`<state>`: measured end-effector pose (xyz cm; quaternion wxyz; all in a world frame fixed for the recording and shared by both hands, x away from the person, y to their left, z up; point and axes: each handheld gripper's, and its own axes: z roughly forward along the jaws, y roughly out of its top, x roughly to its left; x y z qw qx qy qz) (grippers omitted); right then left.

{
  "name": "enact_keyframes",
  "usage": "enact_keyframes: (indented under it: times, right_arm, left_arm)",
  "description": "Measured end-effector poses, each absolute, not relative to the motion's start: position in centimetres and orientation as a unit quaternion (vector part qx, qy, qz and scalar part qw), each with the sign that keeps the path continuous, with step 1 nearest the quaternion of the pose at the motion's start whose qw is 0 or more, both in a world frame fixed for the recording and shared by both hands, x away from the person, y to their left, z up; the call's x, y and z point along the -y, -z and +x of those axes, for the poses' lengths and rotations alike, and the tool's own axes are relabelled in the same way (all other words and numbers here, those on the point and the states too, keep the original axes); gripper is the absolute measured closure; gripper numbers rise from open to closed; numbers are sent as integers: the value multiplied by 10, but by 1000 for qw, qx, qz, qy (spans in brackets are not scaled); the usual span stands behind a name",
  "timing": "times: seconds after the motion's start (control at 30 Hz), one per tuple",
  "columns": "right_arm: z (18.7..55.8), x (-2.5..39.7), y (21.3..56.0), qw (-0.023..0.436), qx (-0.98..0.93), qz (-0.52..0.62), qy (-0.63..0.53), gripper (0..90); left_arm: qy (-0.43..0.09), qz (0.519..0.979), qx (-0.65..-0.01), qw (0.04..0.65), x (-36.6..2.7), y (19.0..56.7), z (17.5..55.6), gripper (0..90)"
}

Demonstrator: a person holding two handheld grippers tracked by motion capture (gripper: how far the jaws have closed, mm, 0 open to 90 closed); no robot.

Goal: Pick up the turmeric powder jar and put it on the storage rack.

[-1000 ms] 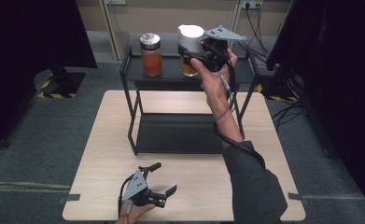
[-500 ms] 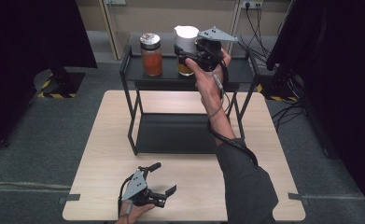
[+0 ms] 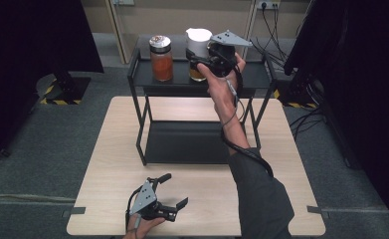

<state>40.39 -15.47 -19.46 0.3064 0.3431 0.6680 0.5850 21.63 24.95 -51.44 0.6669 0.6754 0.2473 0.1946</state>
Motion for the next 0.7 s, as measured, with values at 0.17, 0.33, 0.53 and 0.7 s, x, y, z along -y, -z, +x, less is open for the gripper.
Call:
enact_keyframes:
  times: [0.17, 0.33, 0.53, 0.7]
  right_arm:
    - [401, 154, 192, 306, -670, 348, -580, 91]
    - [397, 157, 190, 302, -674, 349, -576, 35]
    - [394, 165, 194, 293, -671, 342, -589, 12]
    - [386, 168, 197, 293, -676, 326, -592, 9]
  left_arm:
    - [-194, 676, -247, 666, -249, 514, 216, 20]
    - [-194, 676, -248, 666, -250, 514, 217, 20]
    - [-194, 676, -248, 666, -249, 514, 217, 20]
    - [-194, 676, -248, 666, -250, 514, 217, 20]
